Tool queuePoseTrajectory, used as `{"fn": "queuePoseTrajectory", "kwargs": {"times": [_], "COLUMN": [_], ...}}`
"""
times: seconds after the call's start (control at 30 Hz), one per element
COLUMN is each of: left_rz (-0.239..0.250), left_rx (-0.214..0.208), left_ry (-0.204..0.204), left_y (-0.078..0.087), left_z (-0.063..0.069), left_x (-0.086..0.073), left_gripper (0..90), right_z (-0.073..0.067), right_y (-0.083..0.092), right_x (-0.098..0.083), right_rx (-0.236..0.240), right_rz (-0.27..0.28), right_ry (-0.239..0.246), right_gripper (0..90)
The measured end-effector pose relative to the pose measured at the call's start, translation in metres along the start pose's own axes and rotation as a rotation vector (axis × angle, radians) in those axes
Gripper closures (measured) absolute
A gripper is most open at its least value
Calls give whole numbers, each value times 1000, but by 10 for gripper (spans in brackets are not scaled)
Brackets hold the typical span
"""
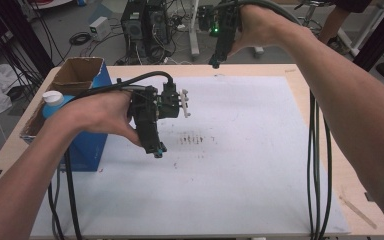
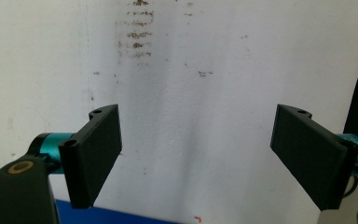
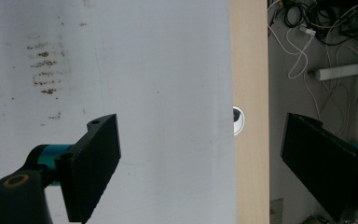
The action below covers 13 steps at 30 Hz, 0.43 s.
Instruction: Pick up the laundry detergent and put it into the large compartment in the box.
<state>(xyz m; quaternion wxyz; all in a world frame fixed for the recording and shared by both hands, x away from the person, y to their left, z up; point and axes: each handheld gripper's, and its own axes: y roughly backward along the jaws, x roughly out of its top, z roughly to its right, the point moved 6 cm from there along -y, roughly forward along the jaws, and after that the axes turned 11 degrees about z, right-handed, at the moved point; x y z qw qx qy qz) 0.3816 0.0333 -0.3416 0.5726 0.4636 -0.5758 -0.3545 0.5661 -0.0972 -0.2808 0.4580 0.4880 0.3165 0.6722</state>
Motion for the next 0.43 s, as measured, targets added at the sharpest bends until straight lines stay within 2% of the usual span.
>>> {"fn": "queuePoseTrajectory", "kwargs": {"times": [0.43], "left_rz": [4], "left_rx": [3], "left_ry": [4], "left_y": [2], "left_z": [1], "left_x": [-1], "left_gripper": [165], "right_z": [-2], "right_y": [1], "right_x": [2], "right_rx": [-3], "right_rz": [4], "right_ry": [-2], "right_gripper": [112]}}
